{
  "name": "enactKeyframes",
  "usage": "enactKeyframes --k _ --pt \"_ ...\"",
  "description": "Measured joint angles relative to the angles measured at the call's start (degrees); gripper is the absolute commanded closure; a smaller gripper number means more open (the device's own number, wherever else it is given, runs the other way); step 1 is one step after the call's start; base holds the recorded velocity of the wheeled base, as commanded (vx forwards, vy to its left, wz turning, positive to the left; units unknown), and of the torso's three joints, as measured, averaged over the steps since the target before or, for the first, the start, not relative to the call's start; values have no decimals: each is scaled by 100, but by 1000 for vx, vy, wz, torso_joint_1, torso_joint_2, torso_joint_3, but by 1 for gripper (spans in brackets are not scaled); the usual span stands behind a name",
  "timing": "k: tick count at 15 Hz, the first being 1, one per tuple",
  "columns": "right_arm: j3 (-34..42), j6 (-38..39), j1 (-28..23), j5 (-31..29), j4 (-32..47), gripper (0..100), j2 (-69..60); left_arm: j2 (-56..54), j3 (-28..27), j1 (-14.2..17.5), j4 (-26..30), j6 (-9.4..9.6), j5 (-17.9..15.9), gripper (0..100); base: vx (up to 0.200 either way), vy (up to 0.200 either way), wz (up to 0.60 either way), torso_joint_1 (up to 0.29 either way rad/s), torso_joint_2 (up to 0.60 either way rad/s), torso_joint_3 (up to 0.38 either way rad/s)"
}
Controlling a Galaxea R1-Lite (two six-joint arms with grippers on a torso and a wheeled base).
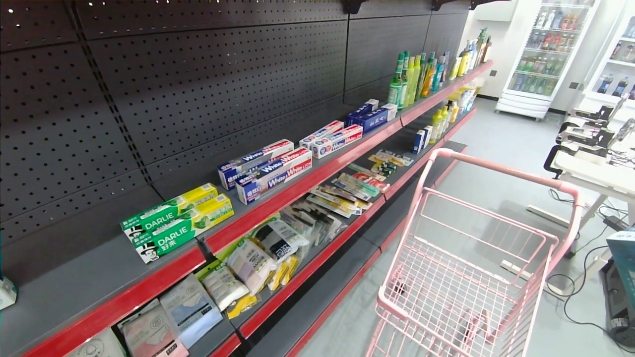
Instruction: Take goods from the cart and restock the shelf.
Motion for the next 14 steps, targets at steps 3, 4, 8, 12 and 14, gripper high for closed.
enactKeyframes --k 3,4,8,12,14 --pt "-68 -111 2 5 -22 100 77 0 0 0 0 2 0 0 0 0 0 167 -344 -176" --pt "-91 -133 2 9 -22 100 110 0 0 0 0 2 -1 0 0 0 0 173 -344 -183" --pt "-151 -223 2 11 -206 100 256 0 0 0 0 4 0 0 0 0 0 166 -345 -179" --pt "-160 -243 2 11 -208 100 315 0 0 0 0 4 0 0 0 0 0 123 -245 -130" --pt "-155 -243 2 11 -208 100 323 0 0 0 0 4 -1 0 0 0 0 98 -205 -105"
